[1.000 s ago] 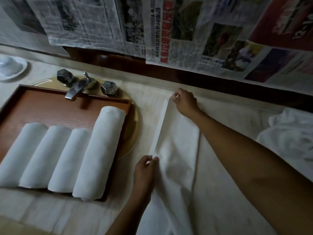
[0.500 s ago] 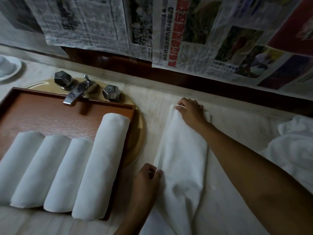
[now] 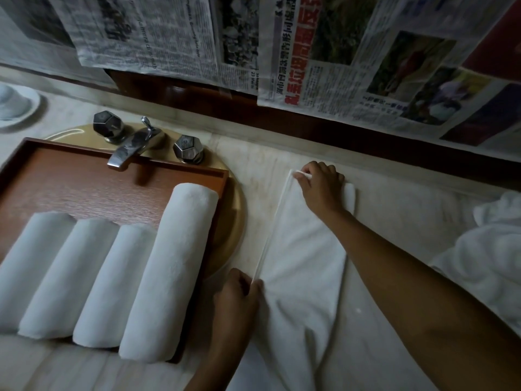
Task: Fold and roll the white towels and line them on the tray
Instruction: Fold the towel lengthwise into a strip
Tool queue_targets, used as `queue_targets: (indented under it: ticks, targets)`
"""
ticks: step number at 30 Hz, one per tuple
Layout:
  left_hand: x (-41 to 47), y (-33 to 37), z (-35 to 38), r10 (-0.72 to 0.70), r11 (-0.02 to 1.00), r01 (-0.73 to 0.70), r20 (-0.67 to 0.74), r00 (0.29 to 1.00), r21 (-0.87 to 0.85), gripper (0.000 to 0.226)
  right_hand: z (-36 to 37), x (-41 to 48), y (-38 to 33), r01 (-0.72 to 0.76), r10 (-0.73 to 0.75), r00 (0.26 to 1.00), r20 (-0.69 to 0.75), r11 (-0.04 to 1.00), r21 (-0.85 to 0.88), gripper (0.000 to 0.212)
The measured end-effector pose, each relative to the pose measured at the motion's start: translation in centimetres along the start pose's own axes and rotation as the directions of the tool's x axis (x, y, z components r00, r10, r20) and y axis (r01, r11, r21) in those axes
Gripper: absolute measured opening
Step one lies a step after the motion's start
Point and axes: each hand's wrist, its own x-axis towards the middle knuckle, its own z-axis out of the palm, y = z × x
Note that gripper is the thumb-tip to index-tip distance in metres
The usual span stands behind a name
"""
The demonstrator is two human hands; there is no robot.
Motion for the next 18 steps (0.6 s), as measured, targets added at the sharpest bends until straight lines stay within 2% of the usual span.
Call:
queue_targets:
  ticks: [3, 5, 6, 8, 10, 12, 13, 14, 16, 18]
  targets:
    - [-0.1, 0.1, 0.1, 0.002, 1.0, -0.002, -0.003, 1.0, 0.025, 0.023, -1.0, -0.5, -0.7, 0.031, -0.023, 0.996, -0.089, 0.996, 0.085, 0.019]
    - [-0.3, 0.2, 0.0, 0.001, 0.999, -0.001, -0.001, 1.0, 0.041, 0.023, -2.3, -1.9, -1.5, 0.143, -0.121, 0.981, -0.151, 0.979, 0.145, 0.014]
    - [-0.3, 0.2, 0.0, 0.0, 0.999, 0.0, 0.0, 1.0, 0.034, 0.023, -2.7, -3.0, -1.6, 0.22, -0.202, 0.971, -0.13, 0.964, 0.149, 0.017]
    - [-0.3, 0.4, -0.1, 0.002, 0.999, -0.002, -0.003, 1.0, 0.039, 0.022, -2.9, -5.8, -1.1, 0.324, -0.328, 0.943, 0.049, 0.943, 0.07, 0.031]
    - [-0.2, 0.4, 0.0, -0.057, 0.998, 0.058, 0.044, 0.997, -0.017, 0.02, -2.6, -7.9, -0.1, 0.332, -0.305, 0.914, 0.267, 0.942, -0.058, 0.048]
    - [-0.4, 0.3, 0.1, -0.182, 0.951, 0.232, 0.232, 0.955, -0.206, 0.02, -2.4, -8.3, 0.5, 0.313, -0.264, 0.911, 0.317, 0.942, -0.118, 0.053]
    - [-0.6, 0.2, 0.1, -0.223, 0.913, 0.32, 0.349, 0.91, -0.252, 0.02, -2.4, -8.0, 0.5, 0.306, -0.252, 0.913, 0.322, 0.944, -0.127, 0.053]
    - [-1.0, -0.1, 0.2, -0.228, 0.908, 0.343, 0.404, 0.886, -0.24, 0.019, -2.6, -7.8, 0.3, 0.303, -0.247, 0.912, 0.326, 0.944, -0.133, 0.054]
    - [-1.3, -0.7, 0.4, -0.183, 0.962, 0.241, 0.345, 0.921, -0.133, 0.015, -2.6, -7.5, 0.2, 0.308, -0.249, 0.911, 0.328, 0.941, -0.139, 0.053]
    - [-1.7, -1.0, 0.3, -0.114, 0.993, 0.115, 0.205, 0.972, 0.007, 0.013, -2.6, -7.7, 0.3, 0.312, -0.251, 0.911, 0.328, 0.939, -0.145, 0.053]
